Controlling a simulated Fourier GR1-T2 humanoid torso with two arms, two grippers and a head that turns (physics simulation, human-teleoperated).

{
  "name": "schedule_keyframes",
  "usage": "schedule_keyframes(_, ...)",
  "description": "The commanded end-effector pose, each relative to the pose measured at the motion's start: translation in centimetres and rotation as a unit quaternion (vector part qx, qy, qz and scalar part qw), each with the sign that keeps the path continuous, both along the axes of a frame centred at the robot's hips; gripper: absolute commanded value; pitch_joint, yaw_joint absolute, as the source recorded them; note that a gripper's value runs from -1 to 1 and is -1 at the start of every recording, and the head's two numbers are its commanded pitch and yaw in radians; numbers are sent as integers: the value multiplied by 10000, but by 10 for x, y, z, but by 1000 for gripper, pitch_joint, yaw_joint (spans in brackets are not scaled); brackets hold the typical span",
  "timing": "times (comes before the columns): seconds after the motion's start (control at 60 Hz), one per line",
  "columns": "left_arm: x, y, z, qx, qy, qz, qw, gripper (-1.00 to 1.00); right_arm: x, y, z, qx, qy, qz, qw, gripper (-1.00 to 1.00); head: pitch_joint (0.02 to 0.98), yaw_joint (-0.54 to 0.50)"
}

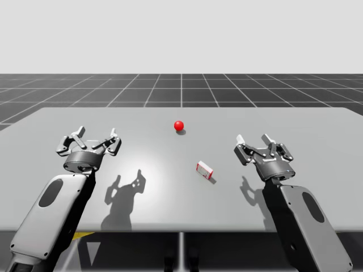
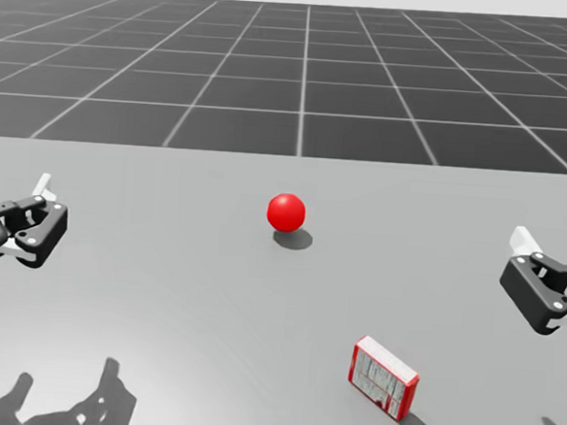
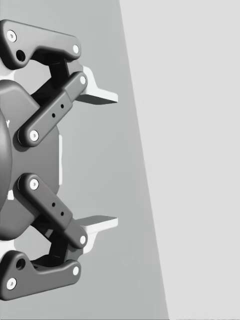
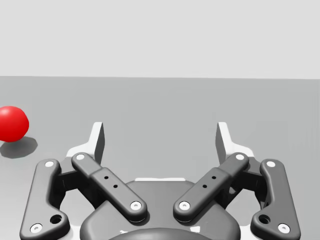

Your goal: Watch the red light. When it turns green, pick up the object.

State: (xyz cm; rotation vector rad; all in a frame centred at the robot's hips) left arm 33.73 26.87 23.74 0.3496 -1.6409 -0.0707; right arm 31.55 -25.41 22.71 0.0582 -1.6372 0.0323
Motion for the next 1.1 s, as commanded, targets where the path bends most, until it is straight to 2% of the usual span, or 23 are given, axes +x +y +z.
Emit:
schedule_keyframes(0.017,0,0,0,-20,3,-11,10000,-1000,0,0,0,-1,-2,1,10000,-1000,566,22)
schedule_keyframes(0.8,0,0,1,-35,2,-25,10000,-1000,1,-1,1,61,15,8,10000,-1000,572,20)
schedule_keyframes(0.9,0,0,1,-33,4,-35,10000,-1000,1,-1,1,72,16,8,10000,-1000,601,8)
schedule_keyframes(1.1,0,-1,1,-18,4,-28,10000,-1000,1,-1,0,66,34,-6,10000,-1000,717,-67)
